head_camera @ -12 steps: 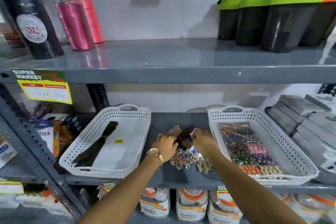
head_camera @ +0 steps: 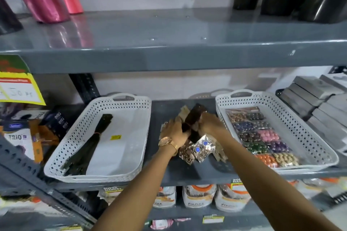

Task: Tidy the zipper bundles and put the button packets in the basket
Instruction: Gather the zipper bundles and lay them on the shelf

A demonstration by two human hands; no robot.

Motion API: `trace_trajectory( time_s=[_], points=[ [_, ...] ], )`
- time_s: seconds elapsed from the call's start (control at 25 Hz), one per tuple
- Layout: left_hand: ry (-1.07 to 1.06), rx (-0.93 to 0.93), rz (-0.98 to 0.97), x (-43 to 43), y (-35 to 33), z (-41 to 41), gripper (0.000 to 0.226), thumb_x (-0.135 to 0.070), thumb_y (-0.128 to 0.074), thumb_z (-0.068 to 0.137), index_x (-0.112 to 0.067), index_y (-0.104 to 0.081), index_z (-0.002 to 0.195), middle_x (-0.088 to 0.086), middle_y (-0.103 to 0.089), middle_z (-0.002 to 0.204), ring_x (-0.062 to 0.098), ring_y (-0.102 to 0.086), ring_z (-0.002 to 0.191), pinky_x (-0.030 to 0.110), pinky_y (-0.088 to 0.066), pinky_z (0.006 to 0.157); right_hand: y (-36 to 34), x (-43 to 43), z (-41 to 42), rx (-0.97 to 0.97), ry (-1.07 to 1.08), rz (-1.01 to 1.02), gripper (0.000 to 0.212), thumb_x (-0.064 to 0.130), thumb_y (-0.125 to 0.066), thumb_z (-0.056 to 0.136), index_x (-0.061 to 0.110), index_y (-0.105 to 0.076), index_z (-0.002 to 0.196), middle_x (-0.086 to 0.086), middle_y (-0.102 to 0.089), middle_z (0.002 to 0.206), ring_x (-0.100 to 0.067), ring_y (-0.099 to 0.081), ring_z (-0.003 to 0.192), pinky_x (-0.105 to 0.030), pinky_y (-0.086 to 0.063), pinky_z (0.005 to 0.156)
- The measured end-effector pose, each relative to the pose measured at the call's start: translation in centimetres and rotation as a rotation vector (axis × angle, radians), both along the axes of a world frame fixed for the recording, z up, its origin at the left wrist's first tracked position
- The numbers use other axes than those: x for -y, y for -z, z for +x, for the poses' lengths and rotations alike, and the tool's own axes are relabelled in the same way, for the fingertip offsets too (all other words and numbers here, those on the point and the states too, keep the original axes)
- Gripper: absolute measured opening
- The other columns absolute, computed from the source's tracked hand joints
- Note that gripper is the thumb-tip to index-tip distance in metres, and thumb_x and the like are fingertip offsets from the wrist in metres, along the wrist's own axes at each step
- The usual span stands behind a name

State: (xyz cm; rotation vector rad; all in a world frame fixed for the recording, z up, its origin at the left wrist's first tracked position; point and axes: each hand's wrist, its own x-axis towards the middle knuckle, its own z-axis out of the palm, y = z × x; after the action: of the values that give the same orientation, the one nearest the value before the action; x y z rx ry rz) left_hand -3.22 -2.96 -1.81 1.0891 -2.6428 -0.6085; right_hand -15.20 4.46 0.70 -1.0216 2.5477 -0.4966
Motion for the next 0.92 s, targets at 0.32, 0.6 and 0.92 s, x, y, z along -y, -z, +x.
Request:
trace_trajectory(
  time_s=[0.32, 0.6, 0.92],
  points=[
    [-0.022, -0.772, 0.694, -0.5, -4.2, 1.7, 0.015, -0.012, -0.076, 0.080, -0.022, -0.064, 0.079, 0.004, -0.068, 0.073, 0.022, -0.064, 0.065, 0.041, -0.055, 0.073, -6.0, -3.2, 0.1, -0.152, 0.186, -0.446, 0.016, 0.021, -0.060, 0.084, 0.015, -0.074, 0.090, -0.013, -0.074, 0.102, -0.033, -0.068, 0.096, -0.039, -0.056, 0.084],
    [0.101, -0.777, 0.588, -1.5, -7.4, 2.1, 0.023, -0.029, -0.057, 0.094, -0.014, -0.060, 0.111, 0.008, -0.069, 0.113, 0.021, -0.064, 0.108, 0.043, -0.049, 0.101, -8.6, -1.2, 3.2, 0.506, 0.092, -1.010, 0.021, 0.013, -0.079, 0.075, 0.024, -0.066, 0.087, -0.009, -0.078, 0.086, -0.021, -0.075, 0.082, -0.038, -0.061, 0.072],
    [-0.305, -0.492, 0.142, 1.7, -6.1, 7.2, 0.023, -0.028, -0.062, 0.086, -0.006, -0.065, 0.091, 0.013, -0.071, 0.084, 0.037, -0.065, 0.085, 0.038, -0.052, 0.073, 0.9, 4.1, 6.2, -0.051, -0.330, -0.213, 0.029, 0.025, -0.041, 0.098, 0.014, -0.061, 0.115, -0.015, -0.064, 0.123, -0.034, -0.058, 0.116, -0.045, -0.047, 0.094]
  ],
)
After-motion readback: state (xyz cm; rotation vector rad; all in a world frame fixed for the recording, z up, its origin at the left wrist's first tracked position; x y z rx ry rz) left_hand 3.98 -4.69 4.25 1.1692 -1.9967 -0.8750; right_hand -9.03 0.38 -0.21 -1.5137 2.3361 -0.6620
